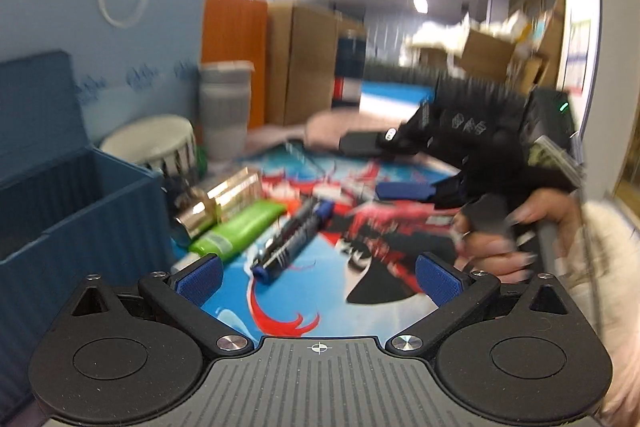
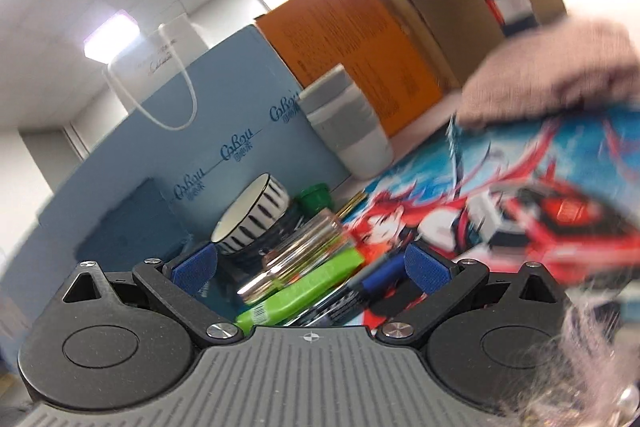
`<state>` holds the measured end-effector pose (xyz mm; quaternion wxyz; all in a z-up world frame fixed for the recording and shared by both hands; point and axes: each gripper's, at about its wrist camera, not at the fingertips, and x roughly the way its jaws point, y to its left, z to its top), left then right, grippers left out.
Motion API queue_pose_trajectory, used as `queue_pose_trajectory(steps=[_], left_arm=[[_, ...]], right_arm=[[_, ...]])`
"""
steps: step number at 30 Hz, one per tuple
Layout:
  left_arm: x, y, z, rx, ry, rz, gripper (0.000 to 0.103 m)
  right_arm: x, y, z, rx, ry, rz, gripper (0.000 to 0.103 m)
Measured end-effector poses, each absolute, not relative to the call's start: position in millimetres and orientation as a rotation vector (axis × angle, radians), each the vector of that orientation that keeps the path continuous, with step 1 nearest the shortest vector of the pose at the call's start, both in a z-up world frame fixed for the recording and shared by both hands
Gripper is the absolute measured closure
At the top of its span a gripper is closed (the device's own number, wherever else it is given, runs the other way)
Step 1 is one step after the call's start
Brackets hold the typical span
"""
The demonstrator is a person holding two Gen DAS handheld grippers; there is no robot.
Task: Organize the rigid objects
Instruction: 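Withdraw the right tool from the box toward the pens on the mat, then grasp the blue-capped black marker on the mat with the left tool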
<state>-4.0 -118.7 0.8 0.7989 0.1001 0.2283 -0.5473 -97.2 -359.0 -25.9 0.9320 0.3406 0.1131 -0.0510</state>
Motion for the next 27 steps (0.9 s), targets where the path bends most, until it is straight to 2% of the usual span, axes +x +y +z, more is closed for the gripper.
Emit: queue_pose_trajectory(steps=[9, 12, 16, 24, 27], left_arm=[[11.3, -167.2, -24.2, 0.305, 0.592, -1.098, 0.008], [21.2, -171.5, -29.4, 0.285, 0.660, -1.069, 0.017], [19.1, -170.9, -25.8, 0.288, 0.690, -1.118, 0.023], [18.1, -205.2, -23.4, 0.346, 0.710, -1.125, 0.024], [25.8, -224.9, -24.0, 0.378, 0.730, -1.120, 0.029]], right_arm=[[-105.6, -371.8, -40.5, 0.820, 0.219, -0.068, 0.002], [-106.9, -375.0, -42.6, 0.854, 0.213, -0.049, 0.002], [-108.3, -374.7, -42.3, 0.859, 0.216, -0.045, 0.001], [-110.6, -374.0, -42.2, 0.863, 0.212, -0.041, 0.001], [-113.0, -380.3, -46.1, 0.907, 0.212, -0.067, 0.001]])
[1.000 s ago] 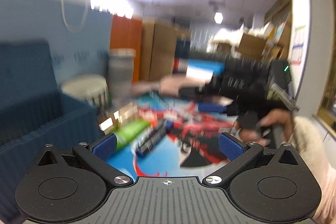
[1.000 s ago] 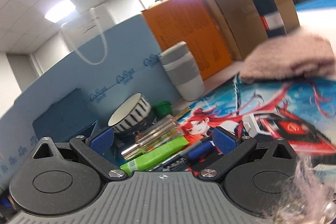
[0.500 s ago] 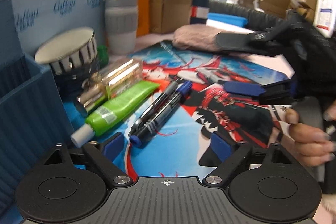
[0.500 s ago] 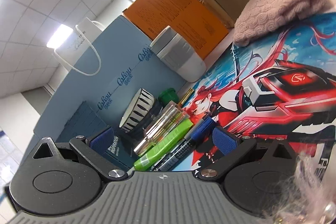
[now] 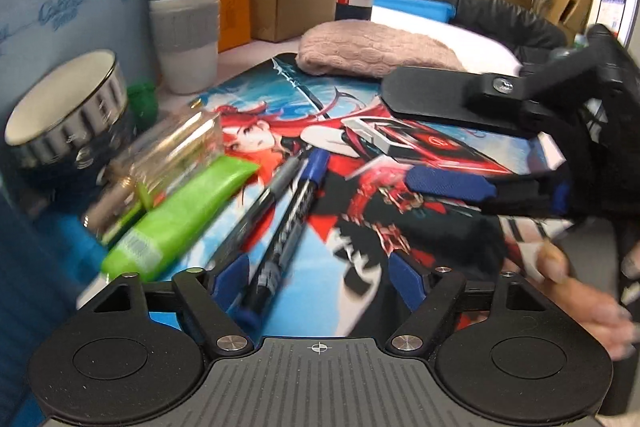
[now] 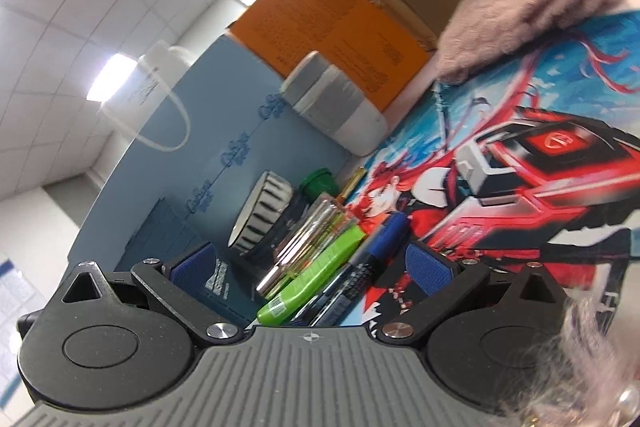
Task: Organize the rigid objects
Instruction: 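Grasp the blue-capped black marker on the mat with the left tool, then carry the blue-capped marker with the left tool over the blue box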
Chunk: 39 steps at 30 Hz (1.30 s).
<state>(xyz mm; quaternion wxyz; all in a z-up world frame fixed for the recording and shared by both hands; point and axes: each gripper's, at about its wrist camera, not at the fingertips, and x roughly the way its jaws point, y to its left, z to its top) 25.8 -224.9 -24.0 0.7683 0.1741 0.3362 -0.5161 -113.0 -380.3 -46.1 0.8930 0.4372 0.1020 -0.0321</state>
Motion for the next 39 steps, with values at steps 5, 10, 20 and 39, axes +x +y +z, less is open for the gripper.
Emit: queue_pose_trajectory(steps=[5, 10, 20, 39], left_arm=[[39.6, -257.1, -21.1, 0.407, 0.756, -1.114, 0.045], [44.1, -287.8, -22.1, 0.453, 0.746, -1.109, 0.046], [59.3, -299.8, -23.5, 0.413, 0.714, -1.026, 0.086], [37.3, -172.0, 47.2, 0.045, 0.525, -1.024, 0.090]], right_arm=[[-122.3, -392.8, -52.8, 1.012, 0.158, -0.083, 0.001], [-129.1, -399.3, -55.7, 1.066, 0.113, -0.078, 0.001], [-135.9, -402.7, -56.6, 1.107, 0.082, -0.078, 0.001], [-132.2, -399.2, -55.5, 1.074, 0.097, -0.090, 0.001]])
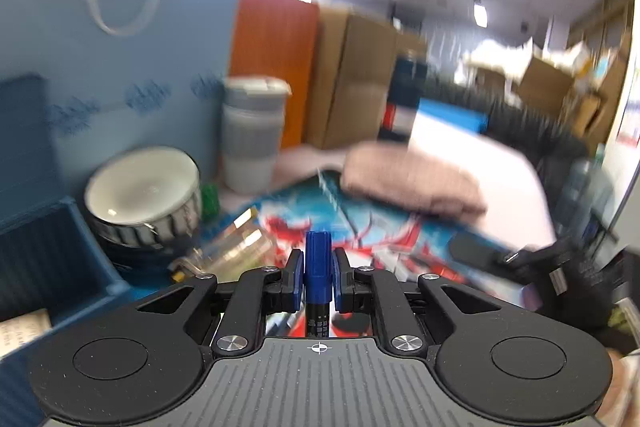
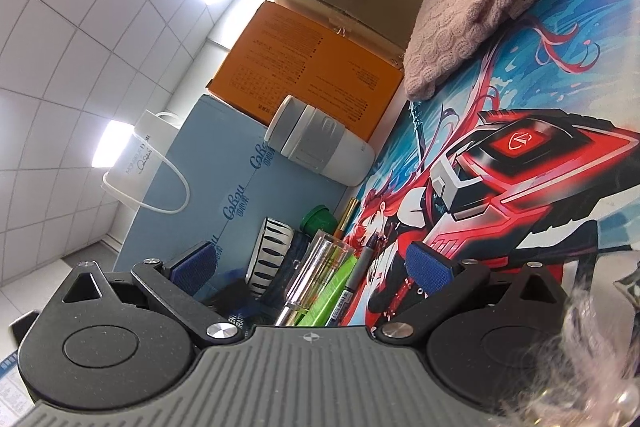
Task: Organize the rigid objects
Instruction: 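Carry the blue-capped marker with the left tool over the blue box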
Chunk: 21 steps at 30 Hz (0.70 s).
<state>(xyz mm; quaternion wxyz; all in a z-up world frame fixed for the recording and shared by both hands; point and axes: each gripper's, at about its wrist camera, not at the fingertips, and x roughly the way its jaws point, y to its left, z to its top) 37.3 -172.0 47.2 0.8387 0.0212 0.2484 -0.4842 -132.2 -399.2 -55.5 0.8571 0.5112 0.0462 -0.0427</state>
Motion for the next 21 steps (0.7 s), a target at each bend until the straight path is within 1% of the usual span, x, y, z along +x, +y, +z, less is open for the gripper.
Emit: queue_pose_trajectory(steps=[5, 10, 13, 16, 18, 21], left_arm=[[41.4, -115.9, 73.5, -0.164, 0.411, -0.969, 0.090], [50.7, -80.6, 105.7, -0.240, 0.270, -0.834, 0.090], [58.7, -60.8, 113.4, -0.288, 0.222, -0.747, 0.090], [68.0, -55.1, 106.6, -0.240, 0.187, -0.589, 0.090], [80.0, -53.0, 91.9, -0.240, 0.220, -0.528, 0.090], [100.6, -50.3, 67.8, -0.324, 0.296, -0.488, 0.090]], right_arm=[[-124.2, -393.8, -53.1, 1.041, 0.137, -0.074, 0.001], [-111.4, -382.1, -47.6, 1.059, 0.204, -0.020, 0.001], [-105.7, -372.3, -39.9, 1.053, 0.219, 0.011, 0.001], [-99.5, -364.0, -30.9, 1.027, 0.218, 0.026, 0.001], [-96.2, -359.7, -28.8, 1.019, 0.221, 0.040, 0.001], [-90.3, -354.1, -31.2, 1.010, 0.240, 0.046, 0.001]])
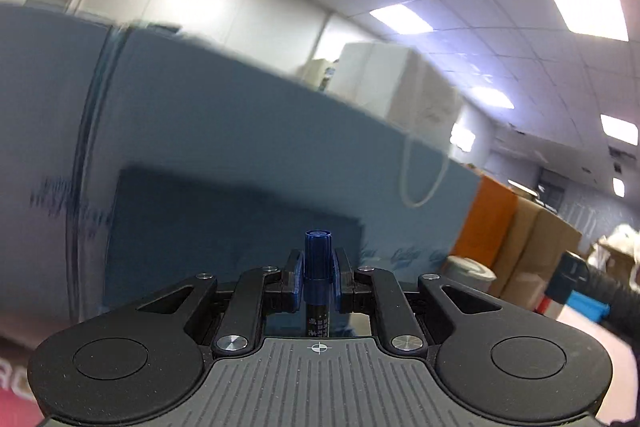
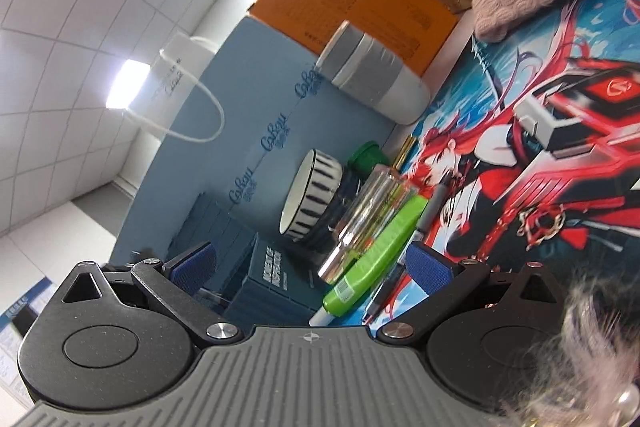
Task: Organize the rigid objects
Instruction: 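Carry the blue-capped marker with the left tool over the blue box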
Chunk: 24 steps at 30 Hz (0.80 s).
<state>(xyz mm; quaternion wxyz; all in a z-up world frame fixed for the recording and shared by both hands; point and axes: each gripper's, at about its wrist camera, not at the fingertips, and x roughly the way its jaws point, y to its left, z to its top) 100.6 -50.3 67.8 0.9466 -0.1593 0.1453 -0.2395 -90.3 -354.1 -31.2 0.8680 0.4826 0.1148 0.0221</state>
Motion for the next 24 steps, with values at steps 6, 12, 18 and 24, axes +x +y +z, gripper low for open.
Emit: queue_pose_trajectory(steps=[6, 12, 18, 24], left_arm=[[111.6, -65.5, 42.3, -0.372, 0.323, -0.399, 0.090], [109.4, -70.0, 31.8, -0.350, 0.366, -0.355, 0.090], [106.3, -56.8, 28.4, -0.359, 0.416, -0.326, 0.087], [94.0, -41.4, 18.7, -0.362, 0.401, -0.283, 0.085]], right_arm=[[-85.5, -351.8, -36.6, 1.006, 0.269, 0.038, 0.001], [-85.3, -350.8, -38.4, 0.999, 0.276, 0.035, 0.001], [-86.1, -349.0, -38.7, 0.990, 0.280, 0.031, 0.001], [-85.3, -347.5, -37.9, 0.980, 0.283, 0.012, 0.001]])
